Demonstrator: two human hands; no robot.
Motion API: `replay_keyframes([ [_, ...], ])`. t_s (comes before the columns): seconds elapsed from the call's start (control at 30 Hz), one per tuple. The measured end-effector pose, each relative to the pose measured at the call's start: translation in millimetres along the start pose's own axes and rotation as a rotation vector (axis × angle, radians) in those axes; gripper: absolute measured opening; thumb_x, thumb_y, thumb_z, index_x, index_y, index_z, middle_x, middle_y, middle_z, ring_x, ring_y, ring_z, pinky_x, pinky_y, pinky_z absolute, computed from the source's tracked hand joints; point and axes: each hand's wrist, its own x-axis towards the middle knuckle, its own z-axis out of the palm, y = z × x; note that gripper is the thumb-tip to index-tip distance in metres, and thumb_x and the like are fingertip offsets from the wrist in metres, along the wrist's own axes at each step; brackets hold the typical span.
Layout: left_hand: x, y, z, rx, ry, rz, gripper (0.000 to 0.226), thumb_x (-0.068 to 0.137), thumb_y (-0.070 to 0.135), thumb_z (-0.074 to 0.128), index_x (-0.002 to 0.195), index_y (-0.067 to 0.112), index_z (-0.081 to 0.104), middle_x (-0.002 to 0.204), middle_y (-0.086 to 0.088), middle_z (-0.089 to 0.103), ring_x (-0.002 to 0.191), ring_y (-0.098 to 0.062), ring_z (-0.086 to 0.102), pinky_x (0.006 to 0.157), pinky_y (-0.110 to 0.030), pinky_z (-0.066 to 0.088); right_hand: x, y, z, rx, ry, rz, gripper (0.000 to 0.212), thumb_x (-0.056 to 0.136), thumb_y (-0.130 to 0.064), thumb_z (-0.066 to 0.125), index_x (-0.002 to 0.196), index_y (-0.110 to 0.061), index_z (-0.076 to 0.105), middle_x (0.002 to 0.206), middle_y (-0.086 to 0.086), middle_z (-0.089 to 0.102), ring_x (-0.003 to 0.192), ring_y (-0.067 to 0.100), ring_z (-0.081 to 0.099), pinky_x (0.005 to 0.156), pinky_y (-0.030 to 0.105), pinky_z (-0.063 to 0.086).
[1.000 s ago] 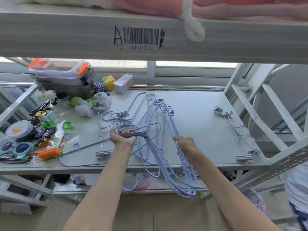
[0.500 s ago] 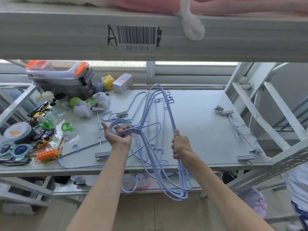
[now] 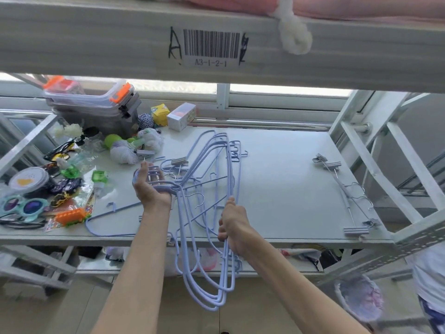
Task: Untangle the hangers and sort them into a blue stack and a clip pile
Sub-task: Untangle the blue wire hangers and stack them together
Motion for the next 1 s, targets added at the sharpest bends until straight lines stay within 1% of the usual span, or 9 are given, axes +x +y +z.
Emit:
replay_keyframes([
  [0.1, -0.2, 4.4, -1.6, -0.054, -0.034, 0.020, 0.009, 0.083, 0.009, 0.069, 0.084, 0.011, 0.059, 0.078, -0.004, 0.061, 0.066, -0.012, 0.066, 0.065, -0.021, 0.054, -4.1, 1.7, 6.8, 0.004, -0.030, 0.014, 0.040, 0.101, -0.051, 0.016, 0.096, -0.017, 0.038, 0.056, -0.001, 0.023, 0.044, 0.012, 0.019, 0.034, 0.015, 0.022],
  [0.2, 3.0, 7.2, -5.4, -0.095, -0.017, 0.004, 0.010, 0.081, 0.008, 0.071, 0.082, 0.010, 0.061, 0.075, -0.003, 0.060, 0.065, -0.013, 0.064, 0.063, -0.020, 0.054, -8.6, 1.6, 10.0, -0.002, -0.050, 0.005, 0.040, 0.101, -0.050, 0.016, 0.084, -0.019, 0.036, 0.055, -0.001, 0.023, 0.042, 0.012, 0.019, 0.033, 0.015, 0.023],
  [0.27, 2.6, 9.7, -7.1, -0.153, 0.001, -0.017, 0.011, 0.083, 0.007, 0.068, 0.076, 0.008, 0.059, 0.072, -0.004, 0.059, 0.064, -0.014, 0.062, 0.063, -0.020, 0.054, -10.6, 2.5, 9.6, -0.033, -0.055, -0.028, 0.044, 0.102, -0.049, 0.017, 0.085, -0.016, 0.041, 0.057, 0.000, 0.026, 0.043, 0.012, 0.024, 0.035, 0.018, 0.027],
  [0.43, 1.8, 15.1, -16.7, -0.263, 0.043, -0.083, 0.012, 0.086, 0.006, 0.059, 0.074, 0.005, 0.059, 0.081, -0.009, 0.062, 0.084, -0.021, 0.066, 0.082, -0.034, 0.058, -12.7, 1.1, 6.8, -0.151, -0.077, -0.138, 0.048, 0.101, -0.050, 0.019, 0.075, -0.015, 0.040, 0.053, 0.001, 0.033, 0.037, 0.013, 0.033, 0.043, 0.027, 0.035],
  [0.53, 1.7, 18.4, -20.1, -0.365, 0.068, -0.079, 0.012, 0.087, 0.002, 0.058, 0.075, 0.002, 0.059, 0.080, -0.012, 0.062, 0.077, -0.022, 0.065, 0.080, -0.032, 0.059, -10.8, 1.3, 6.7, -0.229, -0.091, -0.189, 0.048, 0.101, -0.051, 0.019, 0.074, -0.016, 0.038, 0.049, 0.001, 0.036, 0.036, 0.015, 0.037, 0.048, 0.031, 0.040],
  [0.73, 3.3, 26.4, -23.1, -0.426, 0.090, -0.087, 0.013, 0.088, 0.010, 0.063, 0.076, 0.006, 0.060, 0.066, -0.006, 0.062, 0.067, -0.017, 0.060, 0.072, -0.029, 0.059, -14.6, 3.6, 4.8, -0.199, -0.163, -0.195, 0.048, 0.101, -0.052, 0.017, 0.086, -0.014, 0.043, 0.057, 0.003, 0.038, 0.043, 0.016, 0.039, 0.041, 0.024, 0.040],
  [0.83, 6.7, 29.0, -25.4, -0.403, 0.106, -0.096, 0.011, 0.089, 0.013, 0.061, 0.080, 0.006, 0.060, 0.071, -0.006, 0.061, 0.070, -0.018, 0.061, 0.072, -0.030, 0.059, -14.3, 2.2, 6.9, -0.186, -0.189, -0.169, 0.054, 0.098, -0.059, 0.018, 0.089, -0.011, 0.043, 0.059, 0.003, 0.038, 0.045, 0.017, 0.040, 0.045, 0.026, 0.042],
  [0.93, 9.6, 30.3, -31.2, -0.452, 0.125, -0.103, 0.008, 0.090, 0.010, 0.057, 0.086, 0.004, 0.058, 0.079, -0.009, 0.062, 0.073, -0.022, 0.064, 0.076, -0.032, 0.059, -6.5, 6.0, 13.1, -0.260, -0.166, -0.162, 0.062, 0.095, -0.063, 0.021, 0.106, -0.008, 0.045, 0.063, 0.004, 0.044, 0.043, 0.016, 0.045, 0.051, 0.030, 0.047],
  [1.0, 9.0, 31.5, -34.7, -0.468, 0.135, -0.093, 0.009, 0.089, 0.009, 0.056, 0.083, 0.003, 0.058, 0.075, -0.009, 0.060, 0.070, -0.022, 0.062, 0.076, -0.033, 0.059, -1.3, 7.4, 14.4, -0.326, -0.147, -0.177, 0.059, 0.096, -0.061, 0.025, 0.113, -0.008, 0.044, 0.070, 0.006, 0.050, 0.047, 0.015, 0.050, 0.054, 0.032, 0.049],
])
